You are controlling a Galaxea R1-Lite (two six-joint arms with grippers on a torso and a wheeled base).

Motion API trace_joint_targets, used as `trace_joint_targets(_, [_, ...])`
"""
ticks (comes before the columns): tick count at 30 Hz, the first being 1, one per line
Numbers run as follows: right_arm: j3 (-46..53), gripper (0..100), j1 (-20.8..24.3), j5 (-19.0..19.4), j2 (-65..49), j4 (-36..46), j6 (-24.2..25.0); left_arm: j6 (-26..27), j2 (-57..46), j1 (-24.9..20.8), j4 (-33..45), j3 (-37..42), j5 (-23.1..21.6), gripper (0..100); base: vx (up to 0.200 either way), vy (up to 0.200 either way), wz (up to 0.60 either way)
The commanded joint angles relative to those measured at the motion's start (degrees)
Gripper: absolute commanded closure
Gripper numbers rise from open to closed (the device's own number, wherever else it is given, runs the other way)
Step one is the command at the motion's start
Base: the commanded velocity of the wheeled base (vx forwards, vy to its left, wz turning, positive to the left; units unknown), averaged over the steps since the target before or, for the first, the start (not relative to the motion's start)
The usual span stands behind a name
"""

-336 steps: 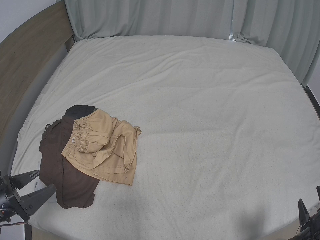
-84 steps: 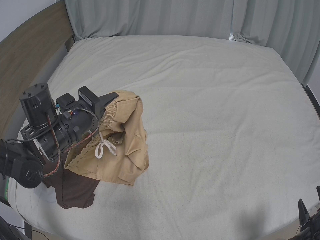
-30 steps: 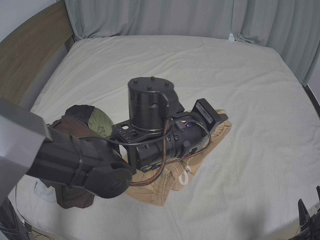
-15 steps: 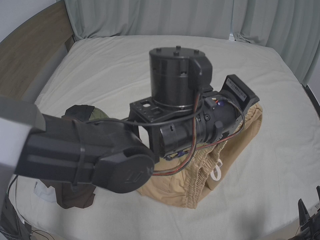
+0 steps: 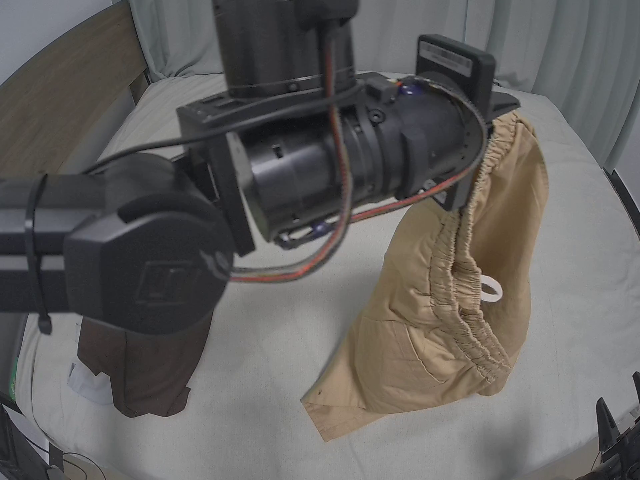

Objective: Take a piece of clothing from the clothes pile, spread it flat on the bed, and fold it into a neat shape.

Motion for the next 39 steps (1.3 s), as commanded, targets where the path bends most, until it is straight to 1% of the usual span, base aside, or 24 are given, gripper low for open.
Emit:
trace_joint_targets(1, [1.0, 0, 0.0, 0.0, -0.9, 0.0, 0.0, -0.4, -7.3, 4.5, -0.5, 6.6, -0.6, 100, 0.000, 0.000, 0.00])
trace_joint_targets(3, [1.0, 0, 0.0, 0.0, -0.9, 0.0, 0.0, 0.0, -8.6, 6.0, -0.6, 9.6, -0.7, 100, 0.000, 0.000, 0.00])
trace_joint_targets(4, [1.0, 0, -0.1, 0.0, -0.9, 0.0, 0.0, 0.4, -10.3, 7.5, -0.8, 13.7, -0.8, 100, 0.000, 0.000, 0.00])
trace_joint_targets(5, [1.0, 0, -0.1, 0.0, -0.9, 0.0, 0.0, 0.6, -10.7, 7.8, -1.0, 14.9, -1.1, 100, 0.000, 0.000, 0.00])
trace_joint_targets(6, [1.0, 0, -0.1, 0.1, -0.9, 0.0, 0.0, 1.4, -12.1, 8.8, -2.1, 18.5, -2.1, 100, 0.000, 0.000, 0.00])
trace_joint_targets(7, [1.0, 0, -0.1, 0.0, -0.9, 0.0, 0.0, 1.7, -12.5, 9.2, -2.5, 19.5, -2.6, 100, 0.000, 0.000, 0.00])
trace_joint_targets(8, [1.0, 0, -0.1, 0.1, -0.9, 0.0, 0.0, 3.2, -13.7, 10.8, -4.7, 23.4, -4.3, 100, 0.000, 0.000, 0.00])
trace_joint_targets(9, [1.0, 0, -0.1, 0.0, -0.9, 0.0, 0.0, 3.4, -14.0, 11.0, -5.2, 24.1, -4.7, 100, 0.000, 0.000, 0.00])
trace_joint_targets(10, [1.0, 0, -0.1, 0.0, -0.9, 0.0, 0.0, 4.6, -14.9, 11.9, -7.7, 27.8, -6.4, 100, 0.000, 0.000, 0.00])
trace_joint_targets(12, [1.0, 0, -0.1, 0.0, -0.9, 0.0, 0.1, 5.0, -15.6, 12.9, -11.2, 31.7, -8.3, 100, 0.000, 0.000, 0.00])
trace_joint_targets(14, [1.0, 0, -0.1, 0.0, -0.9, 0.0, 0.0, 5.2, -15.7, 13.2, -13.0, 33.5, -8.8, 100, 0.000, 0.000, 0.00])
trace_joint_targets(15, [1.0, 0, -0.1, 0.0, -0.9, 0.0, 0.0, 6.2, -16.1, 13.3, -14.8, 36.0, -9.1, 100, 0.000, 0.000, 0.00])
trace_joint_targets(19, [1.0, 0, -0.1, 0.0, -0.9, 0.0, 0.0, 12.2, -16.0, 14.1, -16.5, 40.2, -9.2, 100, 0.000, 0.000, 0.00])
trace_joint_targets(21, [1.0, 0, -0.1, 0.0, -0.9, 0.0, 0.0, 14.2, -15.9, 14.7, -17.5, 41.7, -9.2, 100, 0.000, 0.000, 0.00])
trace_joint_targets(25, [1.0, 0, -0.1, 0.0, -0.9, 0.0, 0.0, 15.3, -16.0, 15.3, -19.7, 43.9, -9.2, 100, 0.000, 0.000, 0.00])
trace_joint_targets(28, [1.0, 0, -0.1, 0.0, -0.9, 0.0, 0.0, 16.1, -16.3, 16.5, -20.5, 46.2, -9.2, 100, 0.000, 0.000, 0.00])
trace_joint_targets(32, [1.0, 0, -0.1, 0.0, -0.9, 0.0, 0.0, 22.3, -16.2, 18.1, -21.1, 50.3, -9.2, 100, 0.000, 0.000, 0.00])
trace_joint_targets(34, [1.0, 0, -0.1, 0.0, -0.9, 0.0, 0.0, 24.9, -15.9, 19.0, -22.6, 52.1, -9.3, 100, 0.000, 0.000, 0.00])
trace_joint_targets(35, [1.0, 0, -0.1, 0.0, -0.9, 0.0, 0.0, 25.3, -15.9, 19.0, -22.9, 52.2, -9.3, 100, 0.000, 0.000, 0.00])
trace_joint_targets(36, [1.0, 0, -0.1, 0.0, -0.9, 0.0, 0.0, 26.5, -15.6, 19.7, -24.9, 53.4, -9.3, 100, 0.000, 0.000, 0.00])
trace_joint_targets(39, [1.0, 0, -0.1, 0.0, -0.9, 0.0, 0.0, 27.1, -15.6, 20.8, -29.2, 55.0, -9.2, 100, 0.000, 0.000, 0.00])
